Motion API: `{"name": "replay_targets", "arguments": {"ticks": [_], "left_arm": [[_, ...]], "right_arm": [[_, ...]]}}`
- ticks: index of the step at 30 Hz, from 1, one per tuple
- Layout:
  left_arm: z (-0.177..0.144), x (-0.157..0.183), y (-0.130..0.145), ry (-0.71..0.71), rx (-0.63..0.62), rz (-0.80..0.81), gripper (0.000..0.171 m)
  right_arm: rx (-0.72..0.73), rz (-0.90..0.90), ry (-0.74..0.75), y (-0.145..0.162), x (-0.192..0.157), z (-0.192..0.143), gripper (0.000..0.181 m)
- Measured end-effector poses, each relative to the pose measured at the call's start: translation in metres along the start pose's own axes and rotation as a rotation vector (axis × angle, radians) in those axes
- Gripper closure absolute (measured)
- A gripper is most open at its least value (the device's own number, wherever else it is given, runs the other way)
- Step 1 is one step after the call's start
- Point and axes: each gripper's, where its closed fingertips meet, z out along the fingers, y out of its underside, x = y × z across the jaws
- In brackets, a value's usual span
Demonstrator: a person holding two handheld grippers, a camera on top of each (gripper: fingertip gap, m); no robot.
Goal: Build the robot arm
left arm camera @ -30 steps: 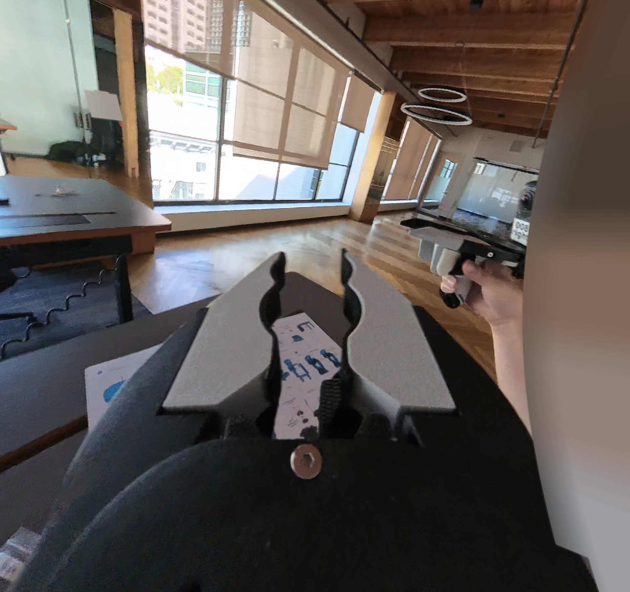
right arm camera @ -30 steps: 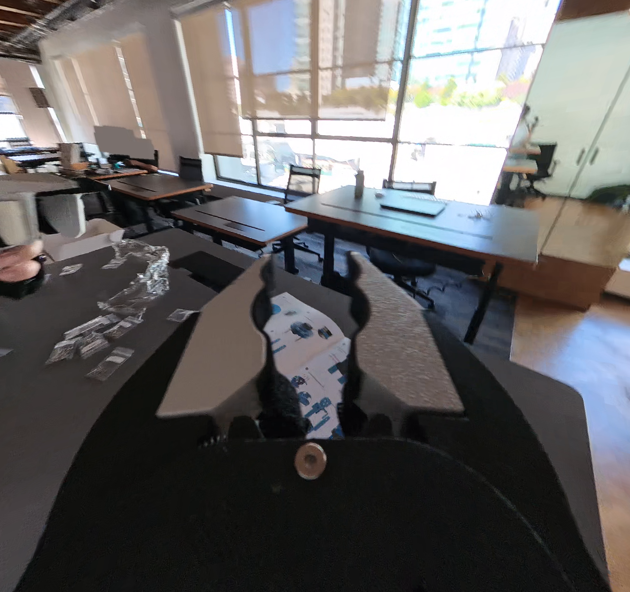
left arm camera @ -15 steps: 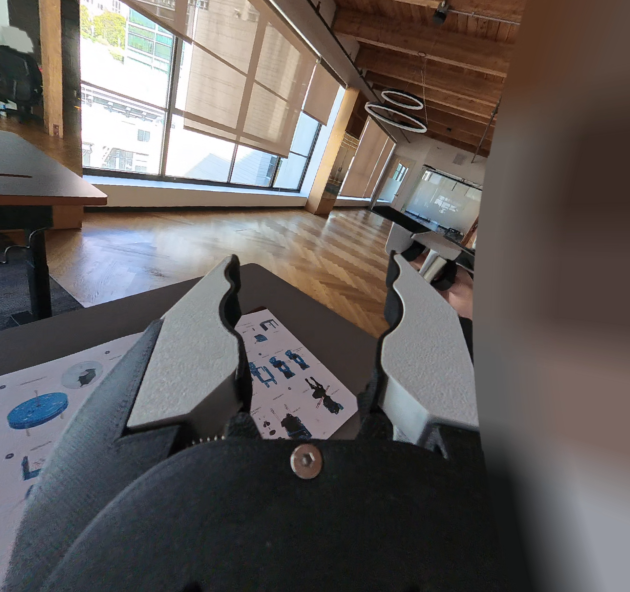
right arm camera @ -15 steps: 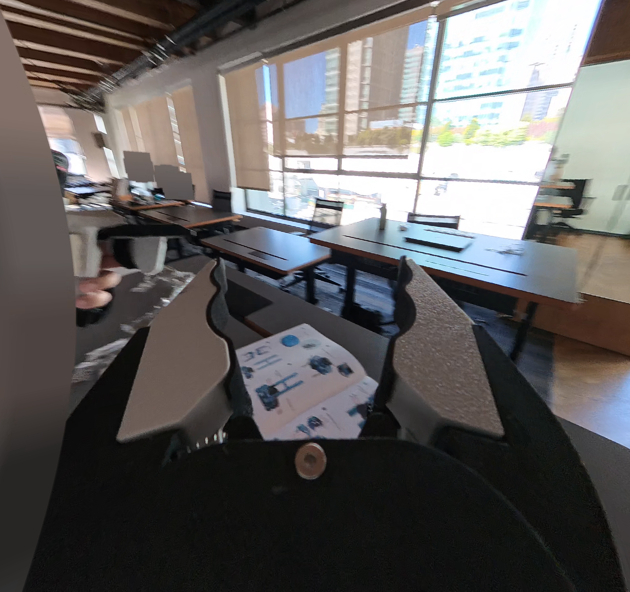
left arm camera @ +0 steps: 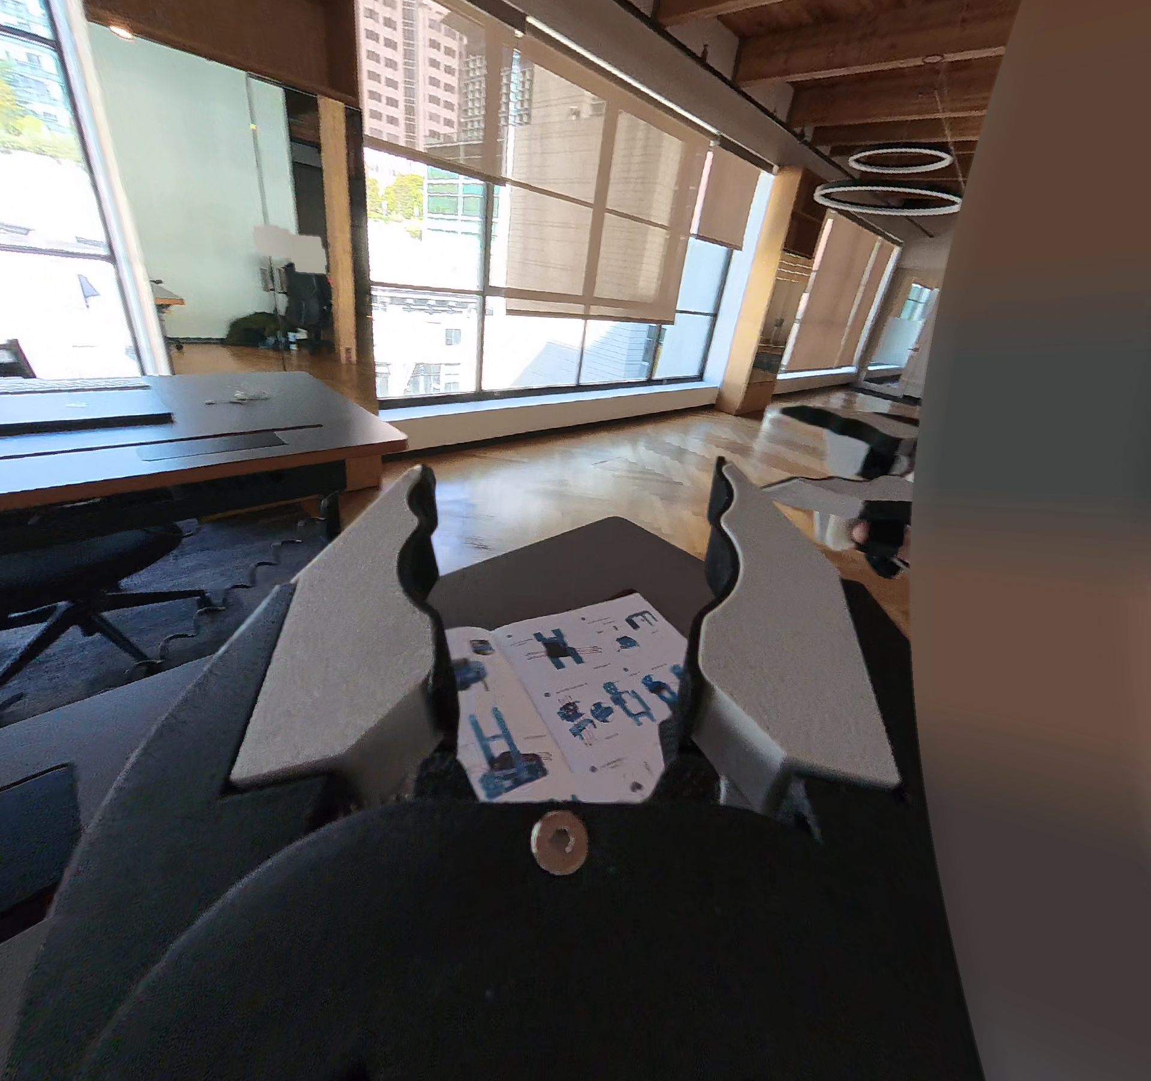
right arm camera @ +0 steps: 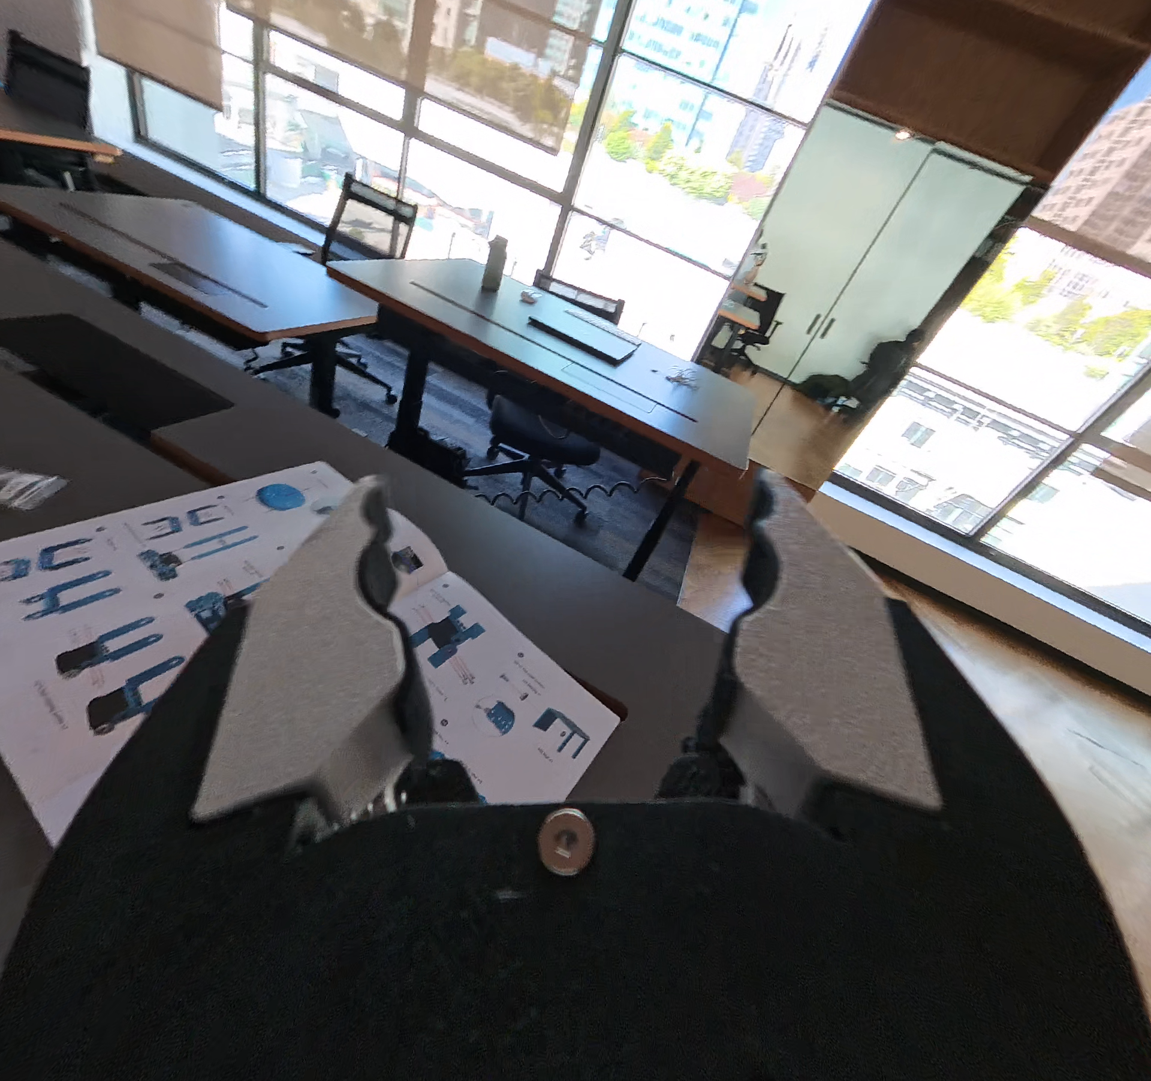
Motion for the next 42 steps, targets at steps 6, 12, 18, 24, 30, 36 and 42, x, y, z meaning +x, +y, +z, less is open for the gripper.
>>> {"name": "replay_targets", "arguments": {"ticks": [6,12,18,24,30,36,42], "left_arm": [[-0.011,-0.052,0.008,-0.308,-0.071,0.267,0.078],[-0.003,-0.074,0.061,-0.394,-0.348,0.238,0.091],[-0.007,-0.066,0.074,-0.392,-0.455,0.209,0.1],[0.002,-0.057,0.067,-0.335,-0.366,0.121,0.106],[0.004,-0.053,0.072,-0.291,-0.381,0.084,0.109],[0.005,-0.035,0.064,-0.205,-0.349,0.05,0.122],[0.01,-0.016,0.047,-0.12,-0.253,0.076,0.138]], "right_arm": [[-0.151,0.085,0.034,0.024,0.01,-0.003,0.065],[-0.661,0.079,-0.007,0.106,0.003,-0.026,0.093],[-0.926,0.056,-0.116,0.144,-0.024,-0.045,0.097],[-0.811,0.126,-0.282,0.119,-0.056,-0.037,0.095],[-0.572,0.133,-0.296,0.071,-0.06,-0.027,0.096],[-0.316,0.269,-0.302,0.024,-0.055,-0.021,0.106],[-0.311,0.236,-0.301,0.022,-0.052,-0.024,0.114]]}}
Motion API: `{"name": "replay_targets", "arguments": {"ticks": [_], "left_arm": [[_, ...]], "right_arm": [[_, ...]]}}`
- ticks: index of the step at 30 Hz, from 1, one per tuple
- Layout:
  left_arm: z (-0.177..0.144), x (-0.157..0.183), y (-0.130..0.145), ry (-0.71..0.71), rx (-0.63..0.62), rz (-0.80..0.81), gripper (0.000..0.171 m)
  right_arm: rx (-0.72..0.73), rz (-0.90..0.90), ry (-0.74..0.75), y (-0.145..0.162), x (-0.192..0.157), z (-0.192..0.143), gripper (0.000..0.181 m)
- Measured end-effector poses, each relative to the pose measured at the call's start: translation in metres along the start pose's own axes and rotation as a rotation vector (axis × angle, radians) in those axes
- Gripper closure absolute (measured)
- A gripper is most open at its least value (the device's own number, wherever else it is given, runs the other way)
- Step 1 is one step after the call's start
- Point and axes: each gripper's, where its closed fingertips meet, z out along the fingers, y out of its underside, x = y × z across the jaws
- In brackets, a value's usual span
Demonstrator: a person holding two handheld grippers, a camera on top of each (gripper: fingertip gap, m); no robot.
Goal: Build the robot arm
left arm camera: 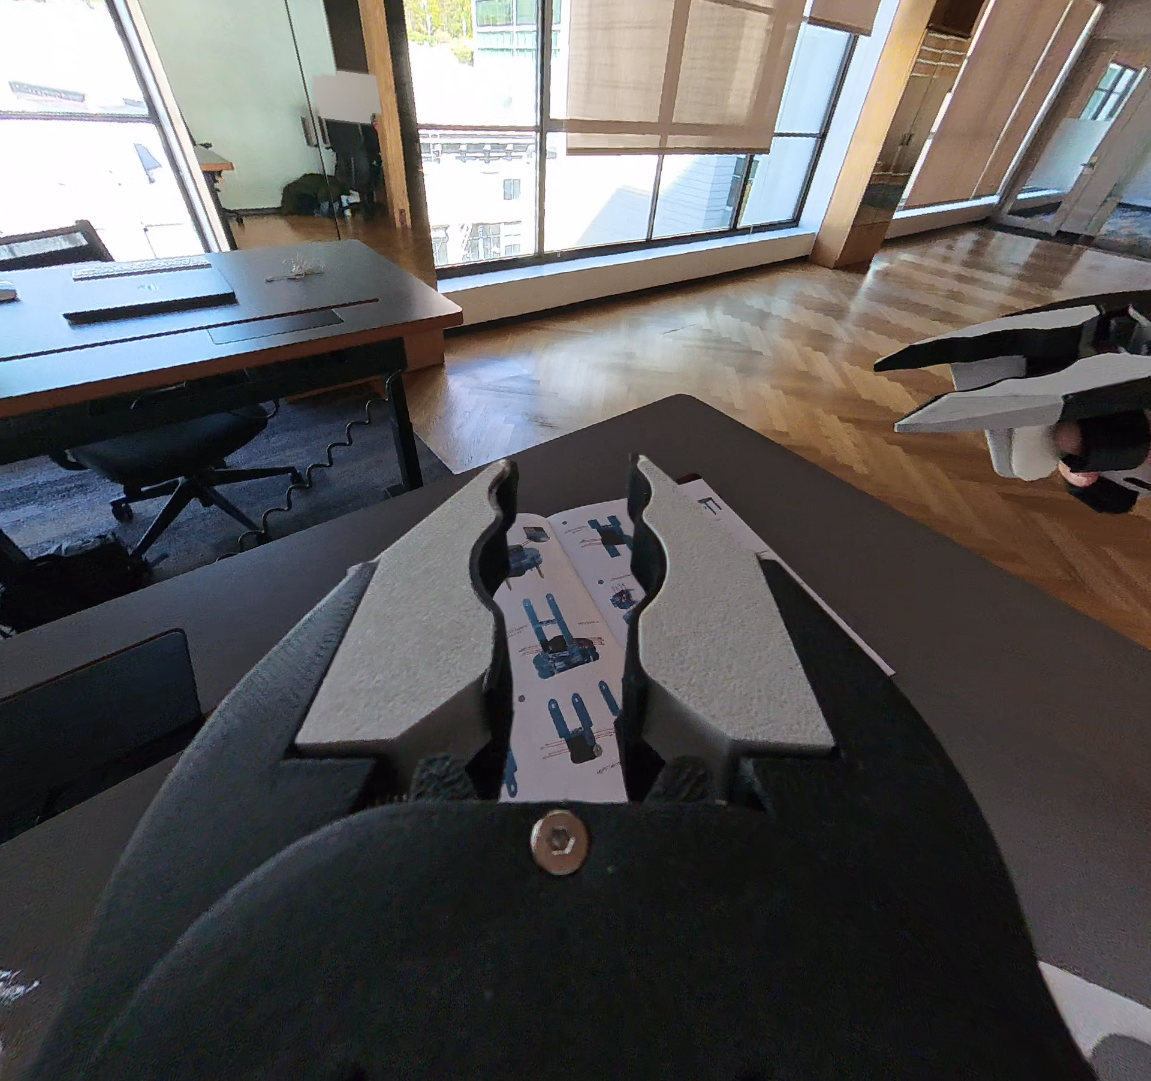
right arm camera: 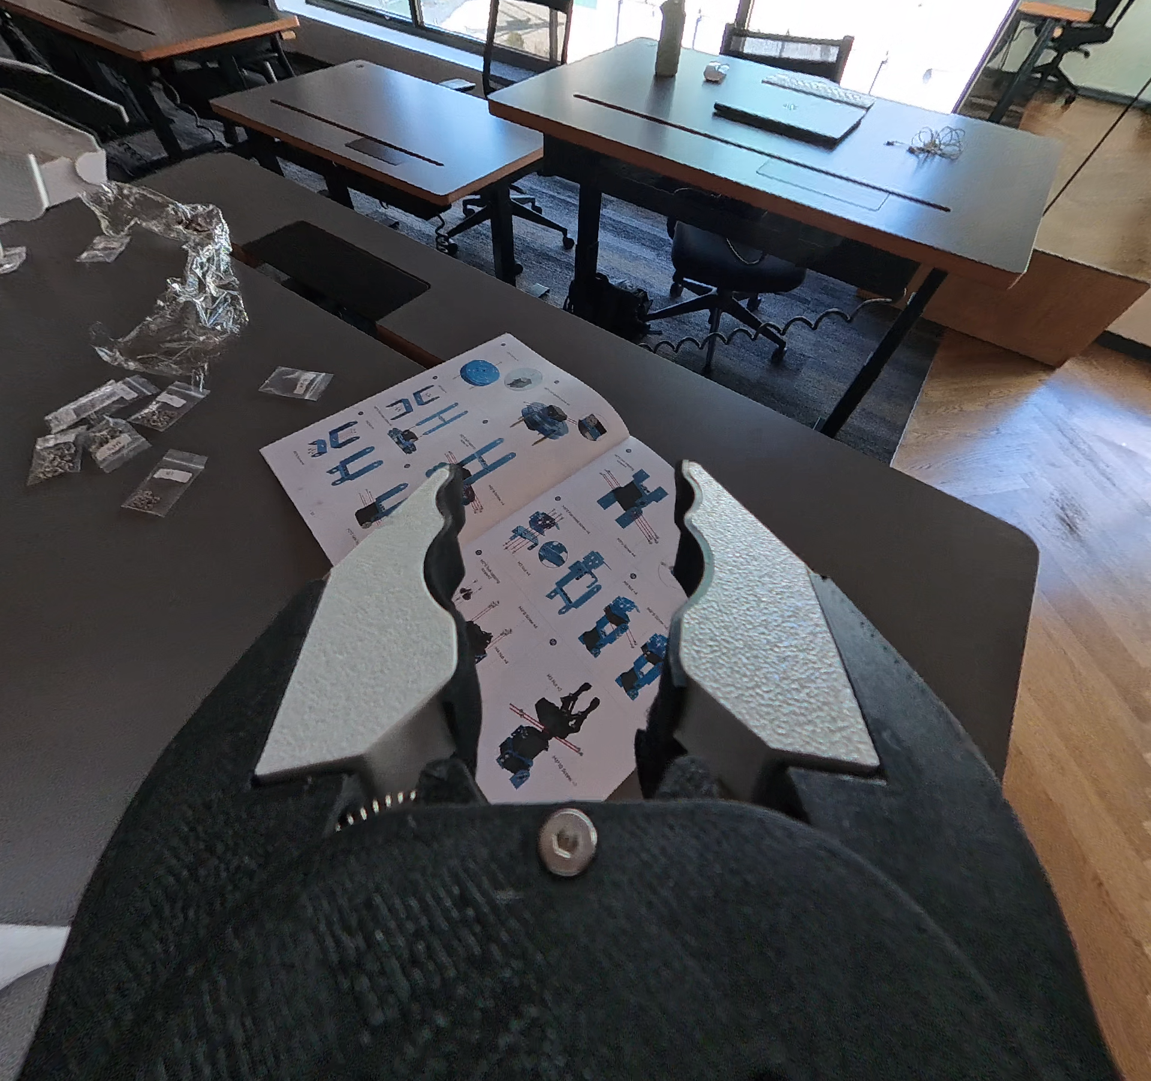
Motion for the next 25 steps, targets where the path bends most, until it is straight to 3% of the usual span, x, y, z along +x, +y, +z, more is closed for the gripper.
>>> {"name": "replay_targets", "arguments": {"ticks": [6,25], "left_arm": [[0.001,0.002,0.0,0.028,0.007,-0.005,0.14],[-0.014,0.0,-0.017,0.054,0.097,-0.063,0.142]], "right_arm": [[0.008,-0.096,0.053,-0.004,-0.001,0.004,0.114],[0.152,-0.084,0.035,-0.029,-0.007,-0.007,0.122]]}}
